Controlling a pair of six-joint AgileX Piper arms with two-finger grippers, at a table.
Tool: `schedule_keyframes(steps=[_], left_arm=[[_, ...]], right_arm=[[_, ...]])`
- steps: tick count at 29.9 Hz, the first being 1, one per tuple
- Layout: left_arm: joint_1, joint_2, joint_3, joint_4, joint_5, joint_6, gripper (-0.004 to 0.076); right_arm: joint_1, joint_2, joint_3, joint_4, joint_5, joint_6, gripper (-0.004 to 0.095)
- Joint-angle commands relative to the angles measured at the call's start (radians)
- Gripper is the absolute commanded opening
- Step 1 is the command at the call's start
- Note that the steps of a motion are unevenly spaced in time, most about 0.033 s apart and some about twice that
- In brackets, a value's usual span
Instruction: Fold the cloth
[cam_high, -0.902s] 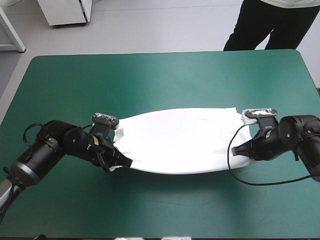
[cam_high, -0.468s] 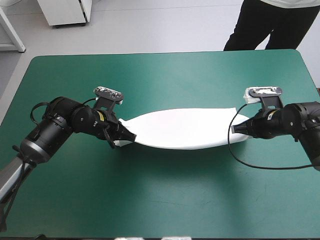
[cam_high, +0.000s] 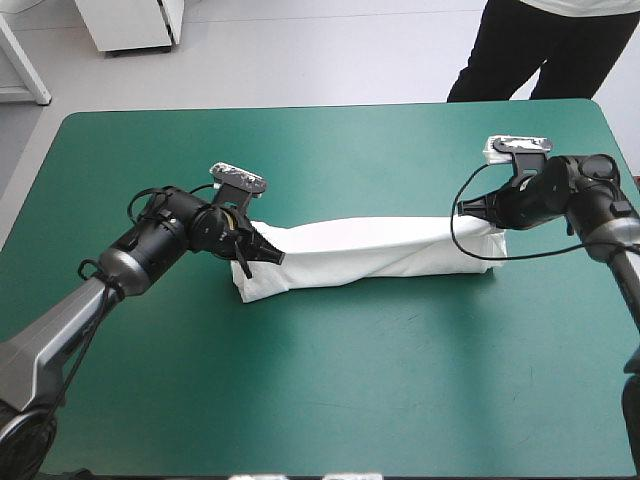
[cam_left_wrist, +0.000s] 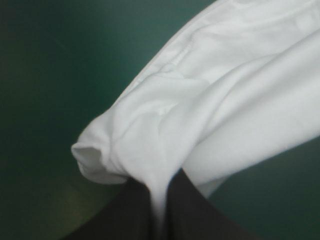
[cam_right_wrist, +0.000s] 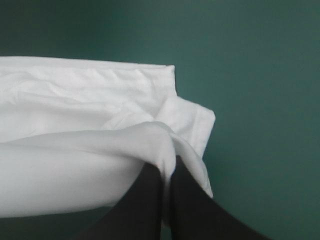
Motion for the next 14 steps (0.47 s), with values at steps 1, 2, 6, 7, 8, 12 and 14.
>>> schedule_keyframes(steps=[1, 2, 6, 7, 8, 12, 14], left_arm=[[0.006, 0.037, -0.046, 0.059, -0.099, -0.046, -0.001], [0.015, 0.054, -0.053, 0.059, -0.111, -0.05, -0.001], [0.05, 0.14, -0.088, 0.051, -0.122, -0.05, -0.001], [0.056, 0.154, -0.094, 0.051, -0.122, -0.049, -0.001], [0.056, 0.167, -0.099, 0.055, -0.122, -0.049, -0.001], [0.056, 0.204, -0.112, 0.051, -0.143, -0.049, -0.001], [0.056, 0.208, -0.114, 0.051, -0.149, -0.049, -0.0009]], right_arm=[[-0.012, 0.039, -0.076, 0.016, -0.078, 0.001, -0.0013], [-0.012, 0.057, -0.085, 0.02, -0.083, 0.001, -0.0013], [-0.012, 0.144, -0.122, 0.051, -0.084, -0.036, -0.0013], [-0.012, 0.162, -0.129, 0.051, -0.086, -0.036, -0.0013], [-0.012, 0.176, -0.134, 0.051, -0.086, -0.038, -0.0013], [-0.012, 0.224, -0.139, 0.055, -0.075, -0.068, -0.0009], [-0.012, 0.231, -0.139, 0.065, -0.06, -0.095, 0.0027]])
